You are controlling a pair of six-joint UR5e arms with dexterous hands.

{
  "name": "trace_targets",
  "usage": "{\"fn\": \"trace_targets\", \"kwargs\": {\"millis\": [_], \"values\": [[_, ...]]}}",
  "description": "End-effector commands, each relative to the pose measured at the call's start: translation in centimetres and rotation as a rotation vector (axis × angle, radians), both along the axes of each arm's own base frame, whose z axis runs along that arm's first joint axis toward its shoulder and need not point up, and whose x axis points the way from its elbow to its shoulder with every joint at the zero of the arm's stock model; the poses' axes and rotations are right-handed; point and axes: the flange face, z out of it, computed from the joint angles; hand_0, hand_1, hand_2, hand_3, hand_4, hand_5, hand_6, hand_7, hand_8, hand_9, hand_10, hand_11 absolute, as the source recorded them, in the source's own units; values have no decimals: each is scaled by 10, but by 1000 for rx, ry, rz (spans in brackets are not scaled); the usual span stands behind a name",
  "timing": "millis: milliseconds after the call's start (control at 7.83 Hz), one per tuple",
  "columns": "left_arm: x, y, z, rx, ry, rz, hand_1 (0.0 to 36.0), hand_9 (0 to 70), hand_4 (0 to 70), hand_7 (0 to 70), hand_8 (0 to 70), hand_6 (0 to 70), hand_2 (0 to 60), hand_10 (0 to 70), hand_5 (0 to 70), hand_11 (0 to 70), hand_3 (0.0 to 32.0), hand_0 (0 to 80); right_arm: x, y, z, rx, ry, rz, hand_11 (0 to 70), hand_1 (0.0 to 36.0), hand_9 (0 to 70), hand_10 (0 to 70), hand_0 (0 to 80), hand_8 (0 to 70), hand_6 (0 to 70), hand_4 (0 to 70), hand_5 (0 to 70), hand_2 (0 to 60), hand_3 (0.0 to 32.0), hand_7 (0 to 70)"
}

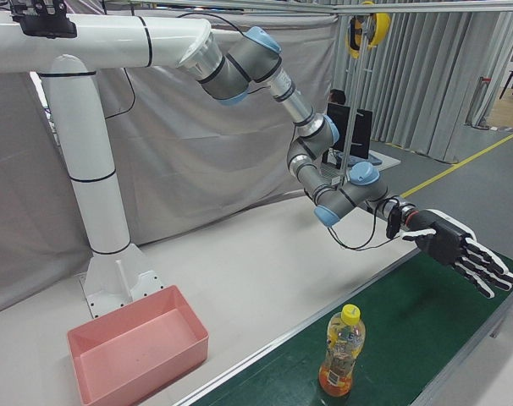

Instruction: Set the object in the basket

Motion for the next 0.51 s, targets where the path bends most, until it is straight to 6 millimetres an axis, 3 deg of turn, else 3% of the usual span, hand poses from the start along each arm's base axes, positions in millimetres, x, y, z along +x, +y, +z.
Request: {"fn": "trace_targets", "kwargs": {"millis": [0,383], "values": [[26,-2,-15,35,-15,32,139,0,49,36,0,0,0,65,190,119,18,584,0,0,0,0,0,0,0,0,0,0,0,0,0,0,0,0,0,0],[59,4,-63,65,-64,32,183,0,55,38,0,0,0,77,244,143,4,726,0,0,0,0,0,0,0,0,0,0,0,0,0,0,0,0,0,0]]}}
